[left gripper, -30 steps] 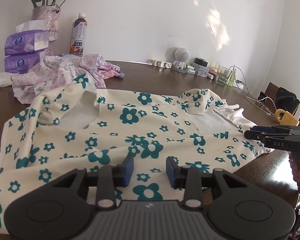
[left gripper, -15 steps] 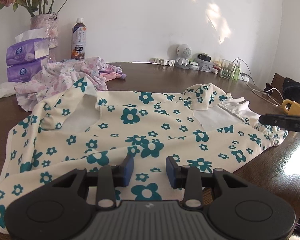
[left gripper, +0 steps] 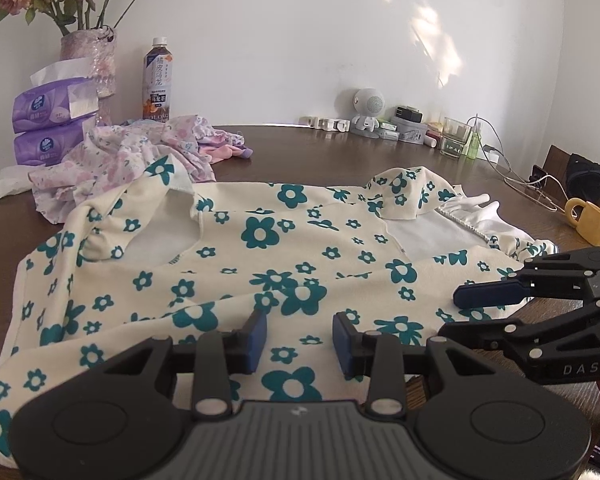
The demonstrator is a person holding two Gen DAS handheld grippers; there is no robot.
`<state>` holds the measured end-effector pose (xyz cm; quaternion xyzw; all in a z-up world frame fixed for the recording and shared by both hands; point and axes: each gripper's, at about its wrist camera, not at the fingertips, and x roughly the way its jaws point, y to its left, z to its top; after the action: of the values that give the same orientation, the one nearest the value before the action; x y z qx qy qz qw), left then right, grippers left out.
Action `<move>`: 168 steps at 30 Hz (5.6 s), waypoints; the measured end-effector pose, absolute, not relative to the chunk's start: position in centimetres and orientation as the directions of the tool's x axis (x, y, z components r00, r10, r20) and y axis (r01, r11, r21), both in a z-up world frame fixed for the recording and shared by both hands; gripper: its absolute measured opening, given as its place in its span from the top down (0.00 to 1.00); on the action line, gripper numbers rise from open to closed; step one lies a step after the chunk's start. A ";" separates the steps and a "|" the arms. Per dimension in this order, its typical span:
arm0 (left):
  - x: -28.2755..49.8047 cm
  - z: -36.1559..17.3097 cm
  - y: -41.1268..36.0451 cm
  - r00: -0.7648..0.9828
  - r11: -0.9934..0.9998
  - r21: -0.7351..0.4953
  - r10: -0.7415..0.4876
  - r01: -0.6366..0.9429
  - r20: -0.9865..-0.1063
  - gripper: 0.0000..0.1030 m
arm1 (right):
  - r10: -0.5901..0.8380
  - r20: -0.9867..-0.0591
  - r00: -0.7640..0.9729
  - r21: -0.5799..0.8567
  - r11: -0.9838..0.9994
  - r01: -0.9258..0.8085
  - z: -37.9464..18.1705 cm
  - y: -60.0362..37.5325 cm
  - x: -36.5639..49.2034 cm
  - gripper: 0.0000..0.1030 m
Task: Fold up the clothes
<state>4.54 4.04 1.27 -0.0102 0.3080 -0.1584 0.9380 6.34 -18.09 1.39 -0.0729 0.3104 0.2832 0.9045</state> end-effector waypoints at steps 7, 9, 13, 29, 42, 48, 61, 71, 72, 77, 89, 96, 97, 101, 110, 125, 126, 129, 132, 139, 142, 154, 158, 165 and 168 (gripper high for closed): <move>4.6 1.3 4.1 0.759 0.949 -0.121 -0.306 0.291 -0.574 0.66 | 0.390 -0.594 0.703 0.039 0.887 -0.459 1.2 -21.9 6.2 0.62; 4.6 1.3 4.1 0.759 0.949 -0.120 -0.306 0.291 -0.574 0.66 | 0.339 -0.590 0.733 0.004 0.909 -0.418 1.3 -22.8 6.0 0.61; 4.6 1.2 4.1 0.760 0.949 -0.117 -0.304 0.292 -0.575 0.66 | 0.284 -0.592 0.754 -0.004 0.935 -0.355 0.9 -24.9 6.1 0.61; 4.6 1.2 3.7 0.760 0.950 -0.094 -0.296 0.298 -0.579 0.64 | 0.210 -0.572 0.793 0.055 0.974 -0.218 0.8 -30.6 6.1 0.61; 4.5 1.3 3.5 0.759 0.948 -0.089 -0.299 0.305 -0.579 0.60 | 0.202 -0.555 0.807 0.012 0.972 -0.236 0.1 -29.6 5.6 0.52; 4.5 1.3 3.3 0.761 0.949 -0.083 -0.293 0.303 -0.579 0.60 | 0.209 -0.549 0.809 0.027 0.972 -0.232 0.1 -29.8 5.6 0.52; 4.1 3.1 -1.9 0.745 0.898 -0.070 -0.402 0.435 -0.533 0.55 | 0.234 -0.537 0.811 0.072 0.970 -0.232 0.1 -30.4 5.5 0.51; 4.9 1.2 -2.0 0.697 0.896 -0.109 -0.406 0.430 -0.591 0.56 | 0.242 -0.533 0.811 0.084 0.969 -0.234 0.0 -30.6 5.5 0.50; 4.8 1.2 -1.7 0.701 0.900 -0.108 -0.401 0.423 -0.591 0.56 | 0.242 -0.533 0.811 0.083 0.969 -0.234 0.0 -30.6 5.5 0.50; 4.2 1.3 -0.3 0.711 0.909 -0.124 -0.390 0.397 -0.585 0.56 | 0.244 -0.531 0.811 0.089 0.968 -0.233 0.0 -30.6 5.4 0.50; 2.6 1.3 1.8 0.764 0.938 -0.132 -0.337 0.319 -0.550 0.56 | 0.239 -0.532 0.812 0.081 0.969 -0.232 0.0 -30.6 5.4 0.50; 2.4 1.4 4.1 0.791 0.963 -0.147 -0.271 0.228 -0.548 0.56 | 0.240 -0.533 0.811 0.078 0.969 -0.235 0.0 -30.5 5.4 0.49; 2.3 1.3 4.3 0.794 0.967 -0.136 -0.255 0.216 -0.552 0.56 | 0.240 -0.533 0.811 0.078 0.969 -0.235 0.0 -30.5 5.4 0.49; 2.0 1.1 5.1 0.800 0.974 -0.120 -0.225 0.190 -0.556 0.56 | 0.239 -0.533 0.812 0.077 0.969 -0.234 0.0 -30.5 5.4 0.49; 0.5 1.4 7.6 0.830 0.985 -0.139 -0.160 0.101 -0.534 0.56 | 0.240 -0.533 0.811 0.079 0.969 -0.234 0.0 -30.5 5.4 0.49; -0.8 1.7 9.9 0.852 0.984 -0.174 -0.112 0.025 -0.512 0.55 | 0.238 -0.534 0.811 0.083 0.970 -0.230 0.0 -30.6 5.5 0.47; -1.0 1.8 10.1 0.857 0.983 -0.184 -0.107 0.014 -0.503 0.55 | 0.238 -0.534 0.811 0.083 0.970 -0.230 0.0 -30.6 5.5 0.47; -1.3 1.9 10.5 0.866 0.981 -0.196 -0.097 -0.001 -0.490 0.58 | 0.241 -0.534 0.810 0.085 0.969 -0.233 0.0 -30.6 5.4 0.46; -1.3 1.8 10.6 0.863 0.983 -0.185 -0.092 -0.002 -0.498 0.59 | 0.243 -0.535 0.810 0.086 0.968 -0.234 0.0 -30.6 5.4 0.46; -1.1 1.0 9.1 0.858 0.996 -0.082 -0.073 0.036 -0.509 0.48 | 0.242 -0.534 0.810 0.086 0.969 -0.232 0.0 -30.6 5.4 0.45; -1.1 1.0 8.9 0.857 0.997 -0.070 -0.069 0.039 -0.510 0.46 | 0.242 -0.534 0.810 0.086 0.969 -0.232 0.0 -30.6 5.4 0.45; -0.4 3.2 7.7 0.887 0.983 -0.155 -0.160 0.101 -0.433 0.22 | 0.245 -0.534 0.810 0.091 0.968 -0.233 0.0 -30.6 5.4 0.45; 0.3 2.8 6.6 0.883 0.979 -0.161 -0.184 0.125 -0.433 0.22 | 0.245 -0.533 0.810 0.092 0.968 -0.232 0.0 -30.6 5.4 0.45; 1.7 1.3 6.4 0.835 0.973 -0.198 -0.205 0.118 -0.511 0.22 | 0.252 -0.532 0.809 0.102 0.967 -0.234 0.1 -30.7 5.4 0.44; 1.8 1.0 6.7 0.825 0.972 -0.209 -0.205 0.108 -0.526 0.22 | 0.253 -0.531 0.809 0.104 0.967 -0.234 0.0 -30.7 5.4 0.44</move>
<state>1.83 6.67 0.97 -0.0852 0.2838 -0.0821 0.9516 5.39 -30.70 0.04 0.0165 0.2816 0.1280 0.9508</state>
